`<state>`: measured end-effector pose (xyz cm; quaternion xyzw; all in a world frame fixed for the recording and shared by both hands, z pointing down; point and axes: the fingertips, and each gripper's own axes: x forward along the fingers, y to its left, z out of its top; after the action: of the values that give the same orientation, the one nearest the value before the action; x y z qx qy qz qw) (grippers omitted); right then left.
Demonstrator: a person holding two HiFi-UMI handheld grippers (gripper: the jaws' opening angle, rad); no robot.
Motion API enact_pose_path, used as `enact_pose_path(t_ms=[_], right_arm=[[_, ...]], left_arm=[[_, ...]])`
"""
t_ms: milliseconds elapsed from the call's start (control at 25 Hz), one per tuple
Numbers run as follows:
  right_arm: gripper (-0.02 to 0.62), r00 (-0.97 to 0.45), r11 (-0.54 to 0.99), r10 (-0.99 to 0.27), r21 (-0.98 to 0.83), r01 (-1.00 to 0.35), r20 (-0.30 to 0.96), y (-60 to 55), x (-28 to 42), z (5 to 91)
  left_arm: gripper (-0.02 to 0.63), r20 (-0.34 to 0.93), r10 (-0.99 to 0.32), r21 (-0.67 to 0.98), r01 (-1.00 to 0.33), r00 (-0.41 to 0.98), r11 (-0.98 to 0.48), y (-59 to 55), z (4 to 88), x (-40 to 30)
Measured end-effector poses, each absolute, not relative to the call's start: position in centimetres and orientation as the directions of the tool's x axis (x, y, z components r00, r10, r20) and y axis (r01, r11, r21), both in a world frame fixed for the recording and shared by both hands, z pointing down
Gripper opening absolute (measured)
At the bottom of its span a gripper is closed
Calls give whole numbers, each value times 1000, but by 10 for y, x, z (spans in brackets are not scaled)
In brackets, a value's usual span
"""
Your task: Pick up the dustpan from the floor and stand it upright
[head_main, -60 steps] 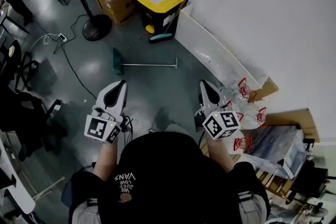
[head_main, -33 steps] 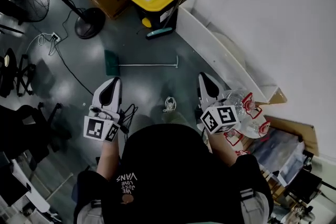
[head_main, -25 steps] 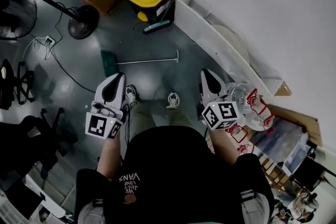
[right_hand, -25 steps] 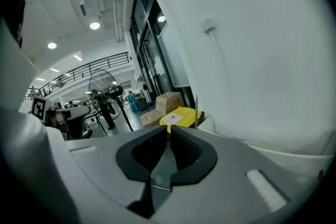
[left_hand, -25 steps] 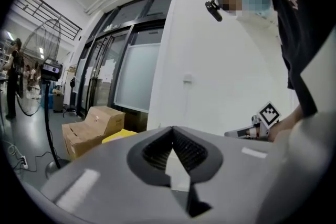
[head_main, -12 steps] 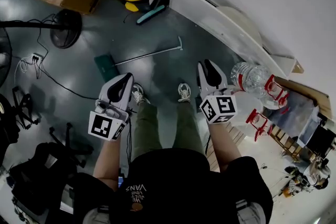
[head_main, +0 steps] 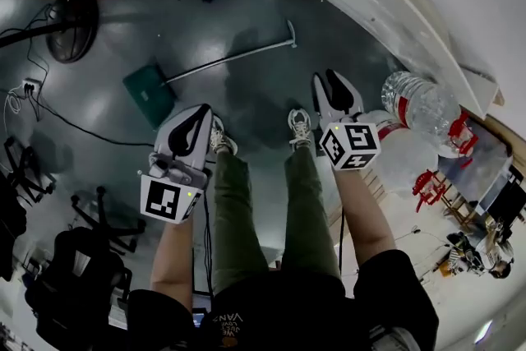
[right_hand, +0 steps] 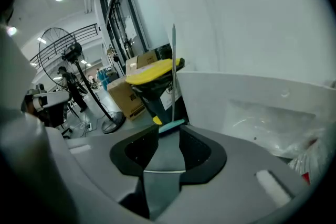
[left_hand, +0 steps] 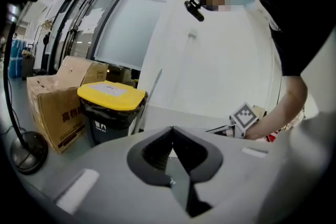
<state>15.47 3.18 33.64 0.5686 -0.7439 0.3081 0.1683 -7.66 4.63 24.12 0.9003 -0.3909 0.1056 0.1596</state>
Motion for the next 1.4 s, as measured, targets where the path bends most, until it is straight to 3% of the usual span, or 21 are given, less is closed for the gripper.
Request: enact_pose_path(t_ms=[440,880,1400], right_arm=[[103,-296,169,-625,-246,-955,722,28,175,547],[103,-280,132,-489,-247,-960,826,21,198,714],[103,-221,182,-422,-156,-971,879,-17,203,833]], left_arm=[[54,388,-662,306,-767,641,-563,72,401,-65],[54,341,-713,307,-790,613,-531,56,492,-44],[54,315,-713,276,-779,627,-564,24,573,-32]])
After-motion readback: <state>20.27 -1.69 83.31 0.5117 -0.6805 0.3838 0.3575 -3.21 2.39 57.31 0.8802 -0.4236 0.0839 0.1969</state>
